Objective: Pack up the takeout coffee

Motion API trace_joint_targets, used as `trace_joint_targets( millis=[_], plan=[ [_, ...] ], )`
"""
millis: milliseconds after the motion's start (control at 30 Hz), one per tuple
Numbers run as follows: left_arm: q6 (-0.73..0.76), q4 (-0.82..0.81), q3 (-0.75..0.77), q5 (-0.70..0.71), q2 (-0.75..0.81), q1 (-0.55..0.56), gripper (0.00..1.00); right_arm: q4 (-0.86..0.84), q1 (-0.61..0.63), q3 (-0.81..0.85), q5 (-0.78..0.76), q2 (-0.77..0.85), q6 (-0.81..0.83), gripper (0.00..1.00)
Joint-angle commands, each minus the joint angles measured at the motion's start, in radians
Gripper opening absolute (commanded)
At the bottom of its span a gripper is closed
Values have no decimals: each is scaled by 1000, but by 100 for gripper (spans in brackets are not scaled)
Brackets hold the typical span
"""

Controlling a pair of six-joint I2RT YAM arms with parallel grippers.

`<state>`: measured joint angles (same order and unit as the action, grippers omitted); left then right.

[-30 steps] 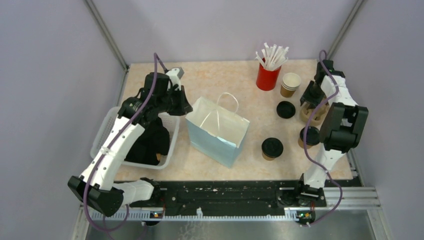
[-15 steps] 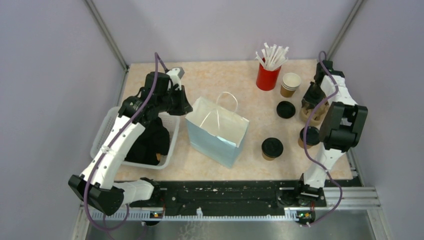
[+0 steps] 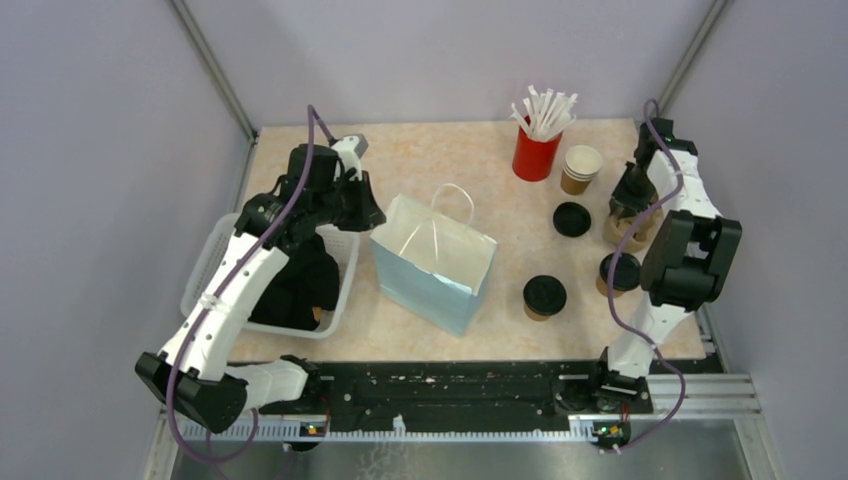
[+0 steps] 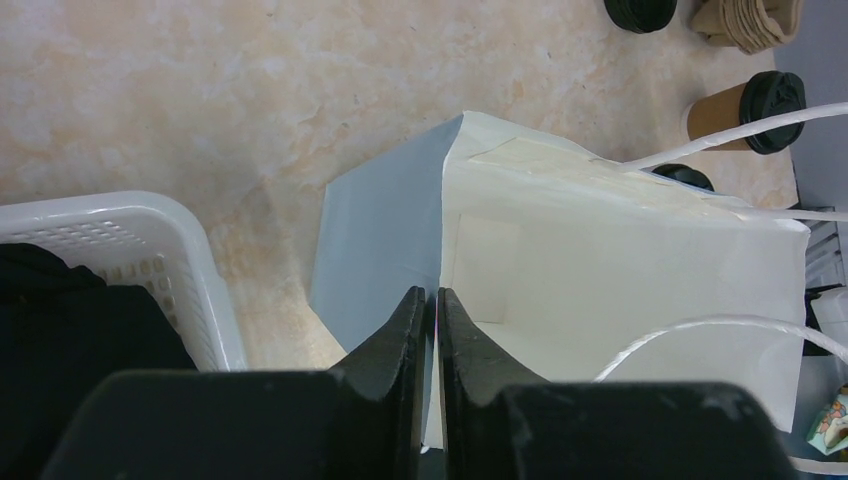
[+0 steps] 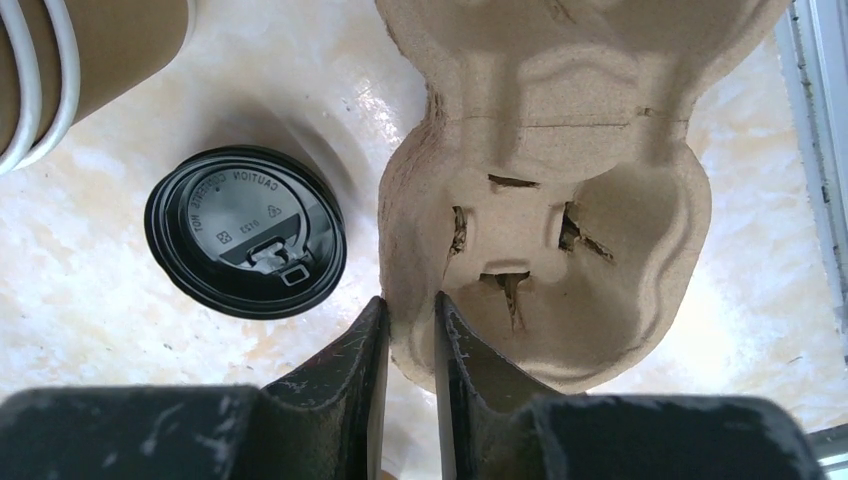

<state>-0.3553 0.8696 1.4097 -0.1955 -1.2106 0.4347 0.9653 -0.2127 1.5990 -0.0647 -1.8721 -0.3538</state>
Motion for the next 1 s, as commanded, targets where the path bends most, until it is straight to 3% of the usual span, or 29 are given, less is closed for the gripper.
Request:
trace_joint_targets(
  millis=[0,100,167,300,400,567,700,967],
  plan=[
    [11,-28,-7,-28,34,2,15,-6,-14,26,-27,61,46,12],
    [15,-31,-11,-34,34,2,15,5,-16,22,-27,52,68,20],
    [15,-31,-14,-37,34,2,15,8,-16,18,-20,67,78,20],
    [16,-35,-21,-42,36,2,15,-3,-16,11,-29,83,103,0],
    [21,-35,-18,-45,32,2,15,18,-16,32,-20,76,113,0],
    [25,-35,-20,-47,31,2,15,15,-16,34,-7,69,138,14],
    [26,-37,-23,-51,31,2,15,2,-17,29,9,67,148,14],
    [27,-35,-26,-52,22,2,15,-36,-33,32,52,29,148,26]
  ],
)
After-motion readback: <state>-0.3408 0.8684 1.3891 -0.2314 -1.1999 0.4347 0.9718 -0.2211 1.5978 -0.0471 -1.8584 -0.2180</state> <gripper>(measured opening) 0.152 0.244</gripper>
